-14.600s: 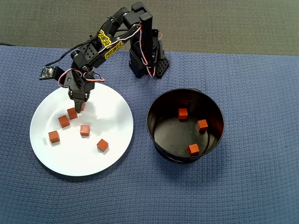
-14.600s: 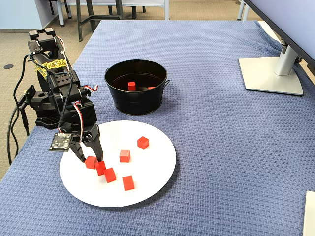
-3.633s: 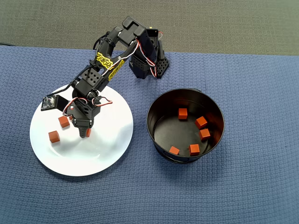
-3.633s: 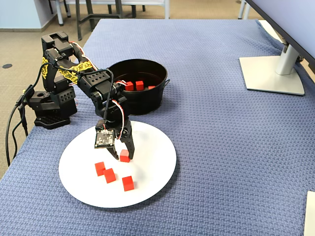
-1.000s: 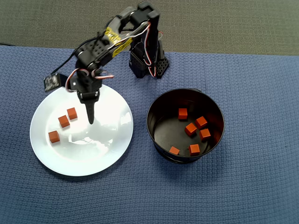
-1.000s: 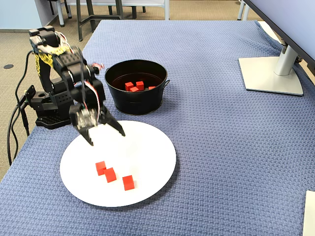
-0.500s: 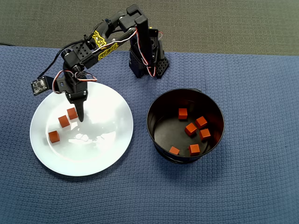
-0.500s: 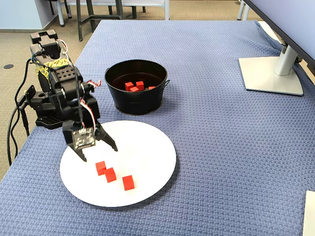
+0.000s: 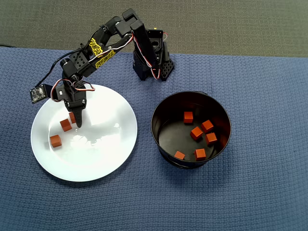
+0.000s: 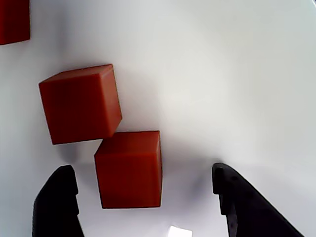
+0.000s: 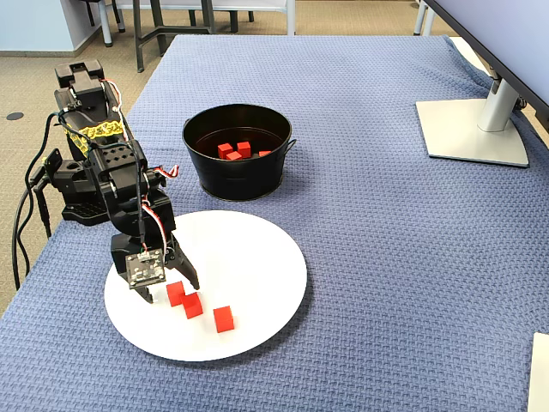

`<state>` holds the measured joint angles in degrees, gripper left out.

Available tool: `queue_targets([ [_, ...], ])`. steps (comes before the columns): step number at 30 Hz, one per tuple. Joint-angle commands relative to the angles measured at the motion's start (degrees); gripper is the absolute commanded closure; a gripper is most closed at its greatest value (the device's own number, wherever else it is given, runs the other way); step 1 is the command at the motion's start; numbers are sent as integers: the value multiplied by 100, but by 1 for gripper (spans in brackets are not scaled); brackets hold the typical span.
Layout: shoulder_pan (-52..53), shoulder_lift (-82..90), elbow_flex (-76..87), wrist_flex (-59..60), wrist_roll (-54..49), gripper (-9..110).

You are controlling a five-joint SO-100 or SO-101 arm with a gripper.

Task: Pick up the red cubes from the white plate and place them in the black recipient

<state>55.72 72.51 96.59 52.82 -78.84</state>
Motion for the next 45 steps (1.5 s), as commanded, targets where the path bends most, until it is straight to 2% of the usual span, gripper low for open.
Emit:
queue_targets([
  [1, 70, 88, -264, -141, 141, 76],
  [4, 62, 105, -246, -167, 202, 79],
  [6, 26, 114, -220, -457, 615, 101],
  [14, -105, 308, -220, -448, 1037, 101],
  [20, -308, 1301, 70, -149, 1573, 101],
  [27, -1046, 3305, 114, 1354, 2303, 101],
  [35, -2900, 5265, 202, 2602, 3885, 101],
  [40, -4720, 5906, 923, 2408, 5317, 102],
  [45, -6363, 5977, 1336, 2303, 6196, 102],
])
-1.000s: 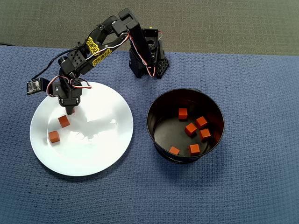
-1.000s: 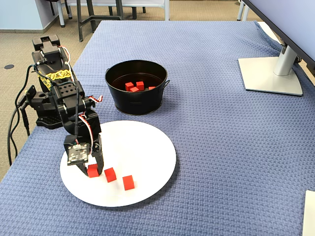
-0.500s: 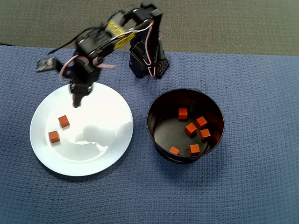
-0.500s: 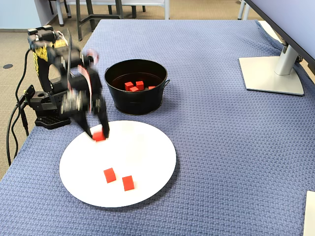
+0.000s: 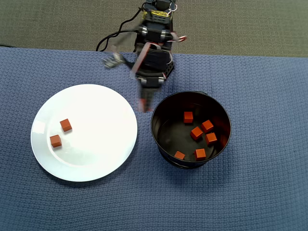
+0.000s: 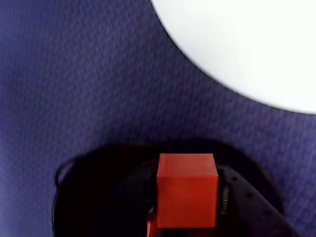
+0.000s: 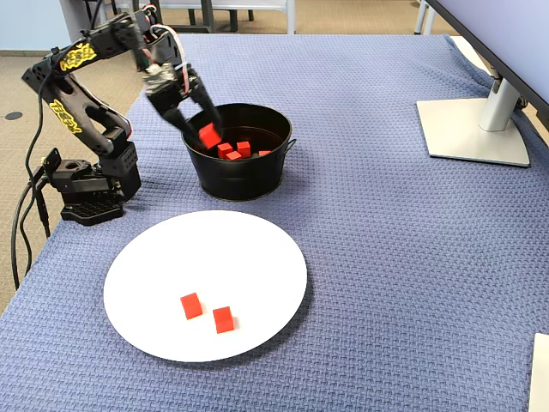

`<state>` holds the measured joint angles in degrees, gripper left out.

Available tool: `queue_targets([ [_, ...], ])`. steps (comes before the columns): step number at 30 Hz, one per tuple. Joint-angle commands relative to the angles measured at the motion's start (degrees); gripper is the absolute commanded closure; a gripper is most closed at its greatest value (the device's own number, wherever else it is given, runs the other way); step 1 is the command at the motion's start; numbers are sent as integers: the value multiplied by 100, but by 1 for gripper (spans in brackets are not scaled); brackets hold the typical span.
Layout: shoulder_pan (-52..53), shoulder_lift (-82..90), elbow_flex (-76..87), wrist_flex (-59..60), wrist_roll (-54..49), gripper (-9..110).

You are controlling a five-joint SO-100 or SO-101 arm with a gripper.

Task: Pick up the red cubes from the white plate and place them in the black recipient

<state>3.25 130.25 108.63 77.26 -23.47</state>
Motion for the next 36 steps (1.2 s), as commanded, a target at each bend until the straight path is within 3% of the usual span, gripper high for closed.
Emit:
queue_targets([
  [1, -1354, 149, 149, -202, 817, 102],
  [4, -1995, 9, -53, -70, 1063, 97],
  [5, -2153, -18, -176, 88, 1020, 88],
  [6, -2259, -26, -308, 299, 844, 69],
  [7, -2259, -18, -448, 510, 642, 58],
  [9, -1837, 105, -738, 721, 255, 53],
  [14, 387, 105, -853, 158, -1195, 56],
  [21, 3041, -536, 773, -2443, -3595, 65],
  [25, 3727, -1037, 1652, -3858, -4825, 66],
  [28, 3981, -1485, 1863, -4623, -5010, 65],
  [36, 4307, -2821, 1345, -4702, -5177, 67],
])
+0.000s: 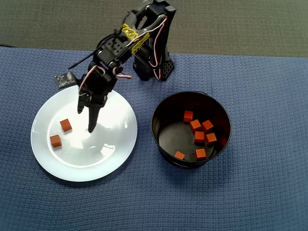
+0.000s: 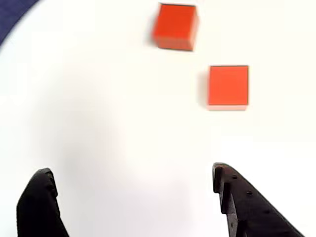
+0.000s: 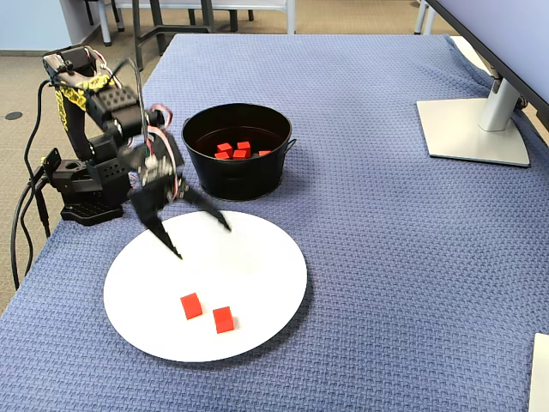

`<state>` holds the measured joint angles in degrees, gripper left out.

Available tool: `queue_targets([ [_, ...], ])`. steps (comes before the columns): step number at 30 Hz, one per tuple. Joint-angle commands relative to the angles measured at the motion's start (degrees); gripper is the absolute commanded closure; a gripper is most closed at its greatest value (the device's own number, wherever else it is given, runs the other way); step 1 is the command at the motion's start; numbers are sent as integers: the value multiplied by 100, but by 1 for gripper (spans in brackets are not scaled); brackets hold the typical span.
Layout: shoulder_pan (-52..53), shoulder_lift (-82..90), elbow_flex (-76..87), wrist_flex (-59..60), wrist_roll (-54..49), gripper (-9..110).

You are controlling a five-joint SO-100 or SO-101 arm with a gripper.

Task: Pick up the red cubes from the white plate and place them in the black recipient

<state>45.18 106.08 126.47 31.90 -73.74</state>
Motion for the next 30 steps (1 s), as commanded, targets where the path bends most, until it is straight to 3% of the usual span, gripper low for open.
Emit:
queue_targets([
  [1, 141, -580, -545, -97, -132, 68],
  [14, 422, -2004, -2224, 1213, 431, 73],
  [30, 659, -2979, -2637, 738, 53, 77],
])
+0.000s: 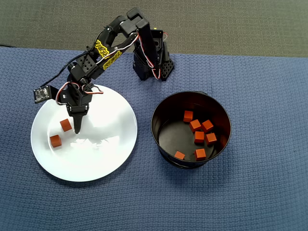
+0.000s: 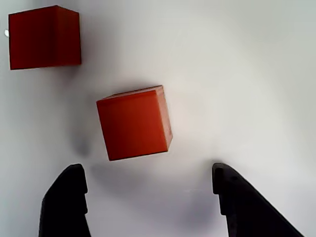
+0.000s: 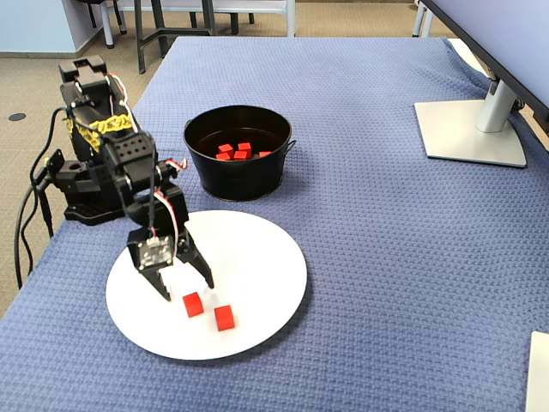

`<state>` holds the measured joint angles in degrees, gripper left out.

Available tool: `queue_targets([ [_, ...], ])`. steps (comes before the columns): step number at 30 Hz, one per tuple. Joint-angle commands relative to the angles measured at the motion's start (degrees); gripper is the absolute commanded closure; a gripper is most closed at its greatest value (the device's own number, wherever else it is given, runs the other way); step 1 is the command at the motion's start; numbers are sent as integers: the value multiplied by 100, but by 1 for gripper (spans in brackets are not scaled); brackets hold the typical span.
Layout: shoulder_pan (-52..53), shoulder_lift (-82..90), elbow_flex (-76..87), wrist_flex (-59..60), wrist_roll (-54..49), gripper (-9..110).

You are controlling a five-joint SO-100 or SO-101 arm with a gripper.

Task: Pick up the red cubes from the white plate and place them in the black recipient

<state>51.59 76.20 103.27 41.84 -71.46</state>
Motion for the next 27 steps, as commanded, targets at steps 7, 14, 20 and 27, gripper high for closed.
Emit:
queue_targets([
  [7, 18, -132, -237, -756, -396, 77],
  [14, 18, -255, -387, -853, -220, 87],
  [20, 9, -229, -352, -861, -185, 101],
  [27, -26, 158, -272, -624, 132, 101],
])
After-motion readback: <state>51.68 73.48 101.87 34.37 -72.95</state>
